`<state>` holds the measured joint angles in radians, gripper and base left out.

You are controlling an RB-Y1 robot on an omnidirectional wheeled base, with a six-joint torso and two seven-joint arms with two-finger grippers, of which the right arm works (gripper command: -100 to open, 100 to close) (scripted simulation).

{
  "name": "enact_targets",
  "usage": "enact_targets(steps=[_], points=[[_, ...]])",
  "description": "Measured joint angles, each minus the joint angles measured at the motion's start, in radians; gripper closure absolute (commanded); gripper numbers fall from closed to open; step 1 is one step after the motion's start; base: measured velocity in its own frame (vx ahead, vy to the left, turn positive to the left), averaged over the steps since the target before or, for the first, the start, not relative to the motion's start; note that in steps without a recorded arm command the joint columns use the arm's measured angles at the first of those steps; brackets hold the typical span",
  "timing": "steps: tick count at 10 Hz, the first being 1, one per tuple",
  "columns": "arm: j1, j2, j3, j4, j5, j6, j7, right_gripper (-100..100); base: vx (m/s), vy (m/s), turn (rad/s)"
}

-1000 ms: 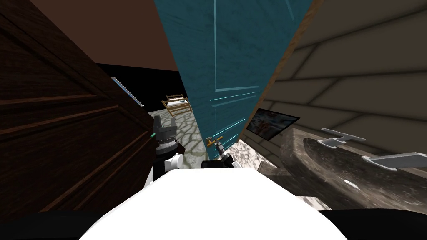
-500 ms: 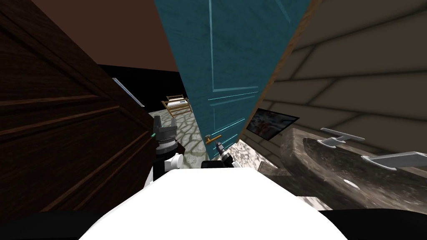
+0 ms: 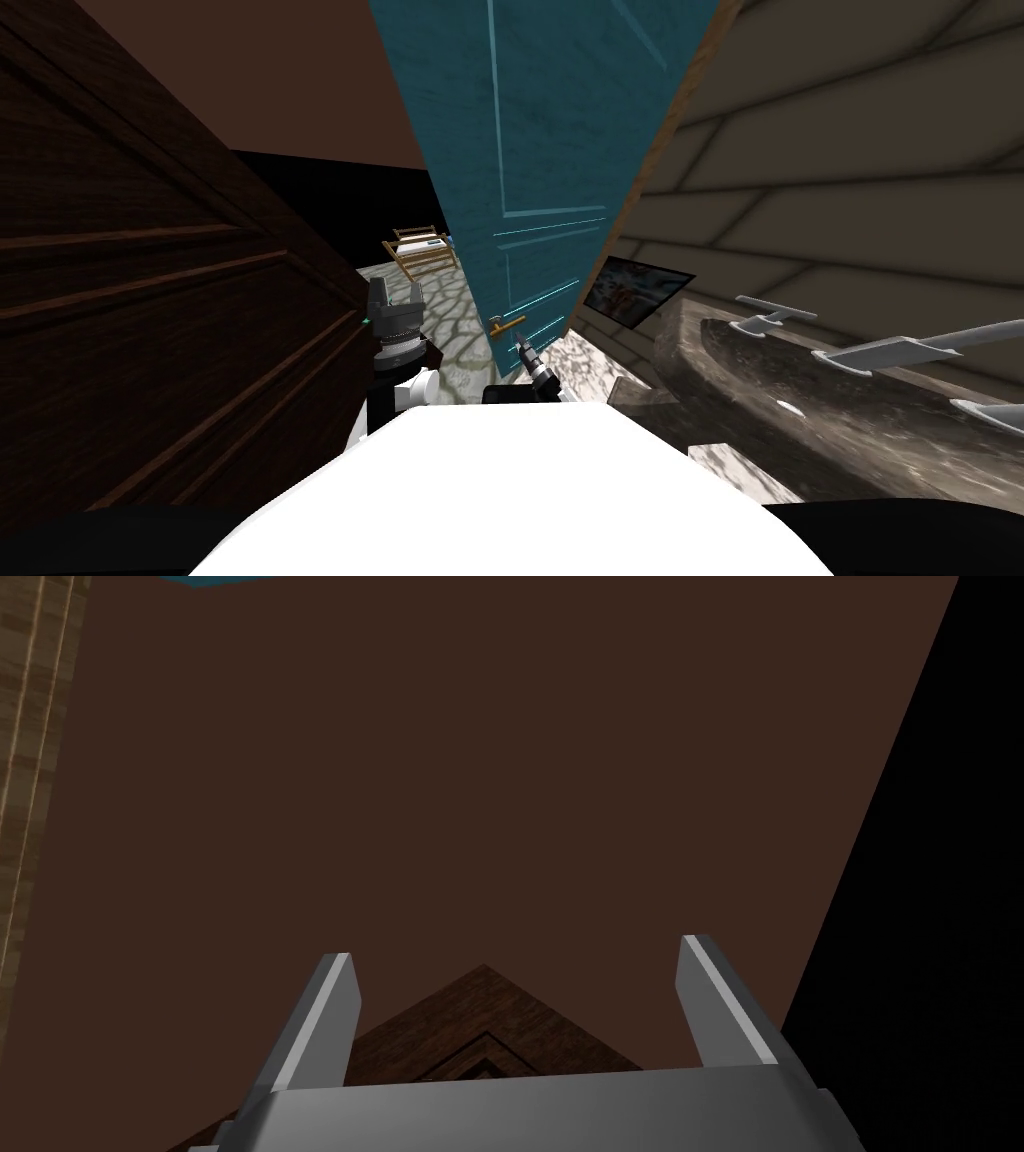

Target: Push the door open

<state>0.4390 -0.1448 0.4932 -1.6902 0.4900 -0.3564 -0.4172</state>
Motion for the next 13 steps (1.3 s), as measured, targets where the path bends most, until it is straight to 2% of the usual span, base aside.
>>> enact_targets(steps=[2,3,10,11,13], points=[[0.015,-0.003,-0.004,-0.010,0.002,-0.004,0.000,-100,-0.139,-0.035,-0.038],[0.016,-0.003,-0.004,-0.011,0.003,-0.004,0.000,-100,0.077,0.043,0.035],[-0.044,0.033,-0.025,0.046,-0.018,0.000,0.020,-100,0.171,0.097,0.024],[-0.046,0.034,-0.026,0.046,-0.018,0.000,0.021,100,-0.011,-0.002,-0.009],[-0.047,0.034,-0.026,0.044,-0.018,-0.001,0.020,100,-0.023,-0.014,0.004]])
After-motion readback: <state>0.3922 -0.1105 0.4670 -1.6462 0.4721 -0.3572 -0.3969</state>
